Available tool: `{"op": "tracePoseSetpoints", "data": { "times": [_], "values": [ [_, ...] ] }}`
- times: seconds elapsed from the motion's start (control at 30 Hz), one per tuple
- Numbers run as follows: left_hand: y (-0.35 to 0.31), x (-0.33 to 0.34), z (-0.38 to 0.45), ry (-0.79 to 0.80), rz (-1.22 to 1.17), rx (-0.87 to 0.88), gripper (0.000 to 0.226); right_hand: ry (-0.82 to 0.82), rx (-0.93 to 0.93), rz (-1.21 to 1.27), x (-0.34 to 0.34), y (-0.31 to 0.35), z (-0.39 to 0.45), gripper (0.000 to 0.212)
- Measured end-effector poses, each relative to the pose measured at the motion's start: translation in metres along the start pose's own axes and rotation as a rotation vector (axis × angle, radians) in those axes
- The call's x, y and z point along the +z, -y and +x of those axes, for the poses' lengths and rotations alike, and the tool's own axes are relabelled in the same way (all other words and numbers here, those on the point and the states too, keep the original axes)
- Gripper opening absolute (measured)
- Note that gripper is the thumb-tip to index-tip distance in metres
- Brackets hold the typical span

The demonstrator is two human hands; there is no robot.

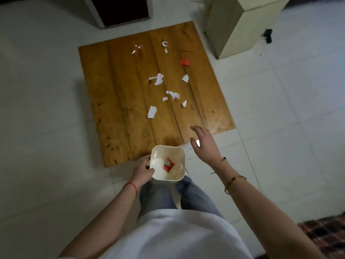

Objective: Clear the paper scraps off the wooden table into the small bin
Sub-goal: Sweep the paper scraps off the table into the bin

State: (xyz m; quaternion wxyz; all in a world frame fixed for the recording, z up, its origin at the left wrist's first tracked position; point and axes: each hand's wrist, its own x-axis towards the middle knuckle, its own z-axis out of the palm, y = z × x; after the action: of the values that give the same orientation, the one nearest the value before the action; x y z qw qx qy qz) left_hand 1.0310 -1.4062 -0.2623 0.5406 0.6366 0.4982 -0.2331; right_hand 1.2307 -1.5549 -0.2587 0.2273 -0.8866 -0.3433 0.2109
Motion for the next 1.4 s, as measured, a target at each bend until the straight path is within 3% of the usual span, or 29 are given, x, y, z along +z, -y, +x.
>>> {"op": "tracePoseSetpoints", "data": {
  "times": [0.23,0.5,0.8,1.17,1.4],
  "values": [
    [0.023,0.039,0.039,-0.093,-0.116,-0.082,0.059,0.213,-0.214,-0.125,0.038,-0.014,0.095,0.047],
    [0.061,0.068,0.085,-0.106,-0.215,-0.19,0.06,0.404,-0.333,-0.204,0.104,-0.004,0.173,0.056],
    [0.087,0.086,0.129,-0.165,-0.289,-0.231,0.059,0.445,-0.46,-0.321,0.149,-0.012,0.223,0.062],
    [0.084,0.086,0.146,-0.133,-0.361,-0.264,0.062,0.406,-0.577,-0.375,0.168,-0.034,0.202,0.054],
    [0.073,0.093,0.144,-0.136,-0.361,-0.268,0.058,0.574,-0.803,-0.276,0.159,-0.066,0.108,0.049]
  ]
}}
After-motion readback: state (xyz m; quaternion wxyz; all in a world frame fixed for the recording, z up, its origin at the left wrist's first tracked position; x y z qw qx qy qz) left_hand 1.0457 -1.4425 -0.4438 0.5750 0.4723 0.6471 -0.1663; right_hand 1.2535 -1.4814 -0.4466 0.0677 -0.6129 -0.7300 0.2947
